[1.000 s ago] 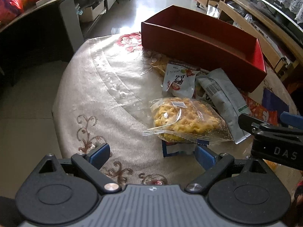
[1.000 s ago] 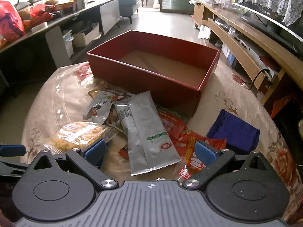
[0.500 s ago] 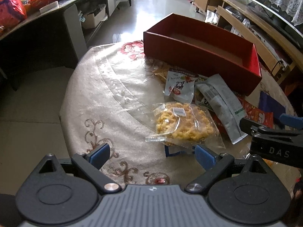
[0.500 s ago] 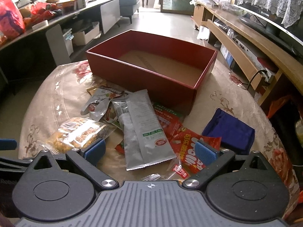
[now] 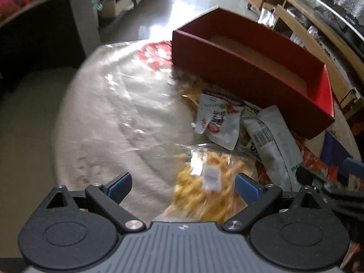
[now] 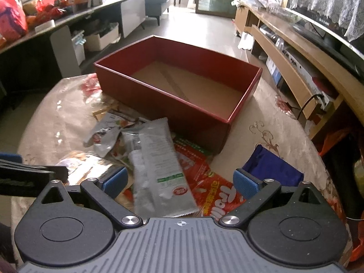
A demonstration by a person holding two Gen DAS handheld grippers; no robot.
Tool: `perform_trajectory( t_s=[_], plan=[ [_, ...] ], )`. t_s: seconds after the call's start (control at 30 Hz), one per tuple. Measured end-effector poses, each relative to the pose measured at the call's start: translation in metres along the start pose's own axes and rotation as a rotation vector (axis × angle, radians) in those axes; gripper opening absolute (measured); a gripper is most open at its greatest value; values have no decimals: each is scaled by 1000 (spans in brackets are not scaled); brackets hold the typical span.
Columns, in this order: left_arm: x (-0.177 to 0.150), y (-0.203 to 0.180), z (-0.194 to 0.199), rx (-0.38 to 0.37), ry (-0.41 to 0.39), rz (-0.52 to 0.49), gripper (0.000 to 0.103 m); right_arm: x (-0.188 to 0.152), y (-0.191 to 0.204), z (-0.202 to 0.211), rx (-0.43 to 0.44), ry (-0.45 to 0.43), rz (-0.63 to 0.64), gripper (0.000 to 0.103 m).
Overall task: Organize snacks
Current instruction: 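Grasp the yellow snack bag with left tool while right tool grasps the silver stick pack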
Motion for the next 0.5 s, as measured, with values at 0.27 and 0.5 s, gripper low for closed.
perform_trajectory(
  t_s=[0.27, 0.5],
  plan=[
    [-4, -18, -14, -38, 44, -51, 100, 3, -14, -14, -16, 24, -17, 100],
    [-16, -14, -37, -10, 129, -88, 96, 6, -13, -14, 43, 40, -48, 99]
  ],
)
Point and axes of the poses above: each gripper's, at about its wrist camera, not at the fingertips, and z roughly against the way its jaws point, y to its left, x to its top, the point moved 9 cm from there along -z, roughly the way its jaws point, and after that the axes turned 15 degrees about -x, right-handed, at the moved point
